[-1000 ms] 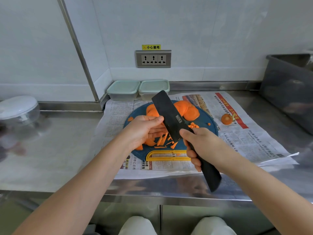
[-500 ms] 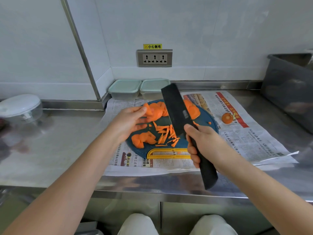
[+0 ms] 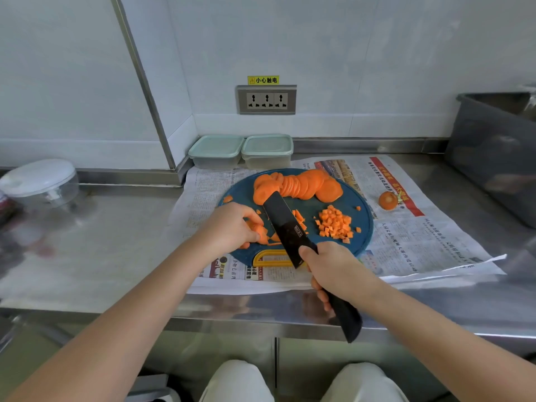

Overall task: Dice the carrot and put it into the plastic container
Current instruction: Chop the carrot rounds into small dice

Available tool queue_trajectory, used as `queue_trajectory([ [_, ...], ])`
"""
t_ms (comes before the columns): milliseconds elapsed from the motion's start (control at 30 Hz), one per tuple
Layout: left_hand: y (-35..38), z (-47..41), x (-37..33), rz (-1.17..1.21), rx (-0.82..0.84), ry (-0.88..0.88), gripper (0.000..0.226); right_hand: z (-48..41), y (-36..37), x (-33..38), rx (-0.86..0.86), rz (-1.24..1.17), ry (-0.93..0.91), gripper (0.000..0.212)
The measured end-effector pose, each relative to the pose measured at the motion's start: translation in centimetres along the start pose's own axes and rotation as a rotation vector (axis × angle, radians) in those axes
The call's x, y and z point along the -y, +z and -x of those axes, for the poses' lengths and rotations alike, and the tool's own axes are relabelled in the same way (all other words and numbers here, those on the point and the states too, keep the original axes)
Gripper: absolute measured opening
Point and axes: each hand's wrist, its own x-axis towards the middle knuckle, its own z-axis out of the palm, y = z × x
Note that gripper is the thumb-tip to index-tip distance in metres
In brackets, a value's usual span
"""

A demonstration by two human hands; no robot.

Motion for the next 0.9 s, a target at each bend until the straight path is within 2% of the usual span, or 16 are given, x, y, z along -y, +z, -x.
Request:
queue_trajectory([
  [133, 0.0, -0.3, -0.1, -0.096, -0.038, -0.002, 0.024, -0.7, -1.0, 0.0, 0.014, 0.019, -0.005, 0.033],
  [267, -0.3, -0.6, -0.1, -0.204, -0.079, 0.056, 0.038, -0.9, -1.4, 0.0, 0.041, 0.032, -0.002, 0.035],
  [367, -0.6, -0.7, 0.2, -0.306, 0.008, 0.178, 0.050, -1.0, -1.5, -0.1, 0.050, 0.024, -0.003, 0.038],
  [500, -0.8, -1.4, 0.5, -0.428, 0.073, 0.318, 0.040, -1.0, -1.6, -0.1, 0.057, 0.025, -0.006, 0.038],
  [633, -1.3, -2.1, 0.5, -0.403, 0.155, 0.351, 0.033, -0.9, -1.6, 0.0, 0.061, 0.044, 0.016, 0.036],
  [767, -2.3, -2.6, 0.6, -0.485, 0.272, 0.411, 0.047, -0.8, -1.7, 0.1, 0.064, 0.071, 0.017, 0.035],
  [900, -2.5, -3.0, 0.5, -0.571, 0.258, 0.450, 0.040, -0.8, -1.7, 0.2, 0.055, 0.086, 0.020, 0.035],
])
